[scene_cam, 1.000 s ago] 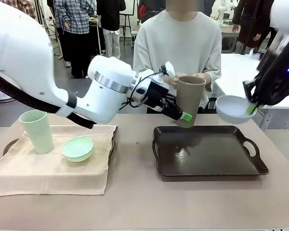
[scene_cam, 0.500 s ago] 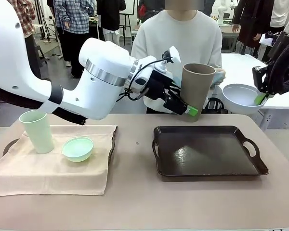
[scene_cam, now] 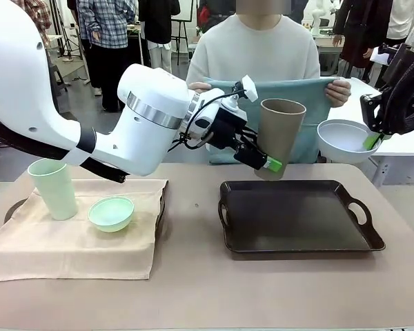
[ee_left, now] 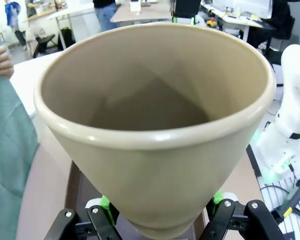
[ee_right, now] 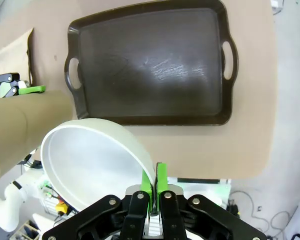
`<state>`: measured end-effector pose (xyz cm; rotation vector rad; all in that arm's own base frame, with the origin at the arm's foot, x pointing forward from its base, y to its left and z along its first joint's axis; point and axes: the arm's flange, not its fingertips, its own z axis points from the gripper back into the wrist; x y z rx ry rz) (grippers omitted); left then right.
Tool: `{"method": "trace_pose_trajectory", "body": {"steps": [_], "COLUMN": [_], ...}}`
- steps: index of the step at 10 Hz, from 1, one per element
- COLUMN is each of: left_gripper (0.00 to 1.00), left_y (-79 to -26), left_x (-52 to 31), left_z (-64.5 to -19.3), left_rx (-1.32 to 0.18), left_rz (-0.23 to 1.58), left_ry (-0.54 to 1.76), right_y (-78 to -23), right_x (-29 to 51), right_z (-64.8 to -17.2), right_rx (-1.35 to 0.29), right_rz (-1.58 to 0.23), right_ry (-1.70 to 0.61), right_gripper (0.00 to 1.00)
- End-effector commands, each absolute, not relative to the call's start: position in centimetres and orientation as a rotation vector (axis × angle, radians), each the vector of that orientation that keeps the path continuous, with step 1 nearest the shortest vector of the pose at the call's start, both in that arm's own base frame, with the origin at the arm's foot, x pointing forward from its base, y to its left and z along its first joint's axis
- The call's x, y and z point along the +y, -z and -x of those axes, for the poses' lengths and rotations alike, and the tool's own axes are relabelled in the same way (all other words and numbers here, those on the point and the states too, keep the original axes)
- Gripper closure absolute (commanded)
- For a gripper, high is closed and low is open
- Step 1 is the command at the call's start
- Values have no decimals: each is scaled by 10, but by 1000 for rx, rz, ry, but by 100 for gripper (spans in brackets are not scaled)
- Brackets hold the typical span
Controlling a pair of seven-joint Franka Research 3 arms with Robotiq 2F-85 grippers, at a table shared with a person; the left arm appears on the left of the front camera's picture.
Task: Set up a tray with a mat and arrange the tableware.
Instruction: Place the Picnic Bowl and Reusable plastic cup back onto the Handle tray in front of the human's position.
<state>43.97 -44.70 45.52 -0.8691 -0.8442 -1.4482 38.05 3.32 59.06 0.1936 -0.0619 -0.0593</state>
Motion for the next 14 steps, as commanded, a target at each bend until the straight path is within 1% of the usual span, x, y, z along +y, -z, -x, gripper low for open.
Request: {"method": "trace_pose_trajectory", "body": {"steps": [1,14], "left_gripper": [74,74], "left_y": [-460,-460], "left_x": [-446,-446], "left_z": [-441,-441], "left_rx": [-849,-849], "left_rz": [882,882], "left_ry": [1460,1460], "right_y": [-591,-591], "right_x": [33,33], "right_z": [-379,-379], "right_rx": [-66,-66], "right_rz": [-188,-188], "right_ry": [60,60], "right_gripper": [100,100]}}
